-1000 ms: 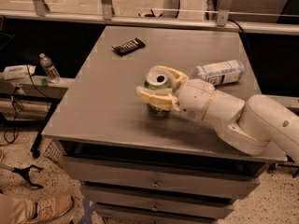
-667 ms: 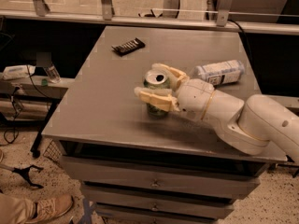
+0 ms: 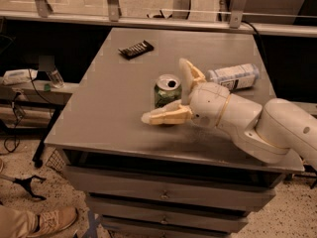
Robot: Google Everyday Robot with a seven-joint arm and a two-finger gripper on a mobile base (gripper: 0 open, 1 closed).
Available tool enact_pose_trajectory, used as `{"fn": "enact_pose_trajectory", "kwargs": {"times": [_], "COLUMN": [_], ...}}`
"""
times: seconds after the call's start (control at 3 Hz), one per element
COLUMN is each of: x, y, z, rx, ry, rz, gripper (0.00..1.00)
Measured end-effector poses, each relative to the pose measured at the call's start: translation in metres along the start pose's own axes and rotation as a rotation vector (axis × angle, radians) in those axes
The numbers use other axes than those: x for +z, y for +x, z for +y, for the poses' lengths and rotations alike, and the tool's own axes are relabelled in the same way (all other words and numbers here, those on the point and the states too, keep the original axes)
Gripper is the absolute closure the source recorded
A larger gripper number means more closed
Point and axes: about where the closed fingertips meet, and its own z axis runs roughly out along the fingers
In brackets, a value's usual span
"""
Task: Place green can upright
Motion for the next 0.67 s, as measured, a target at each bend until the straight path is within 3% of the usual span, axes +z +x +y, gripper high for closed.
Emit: {"fn": "enact_pose_trajectory", "kwargs": {"times": [0.67], "x": [-0.067], "y": [-0.035], "z": [-0.037], "rx": [-0.117], "ry": [0.093], "rz": [0.119], "gripper": [0.0]}}
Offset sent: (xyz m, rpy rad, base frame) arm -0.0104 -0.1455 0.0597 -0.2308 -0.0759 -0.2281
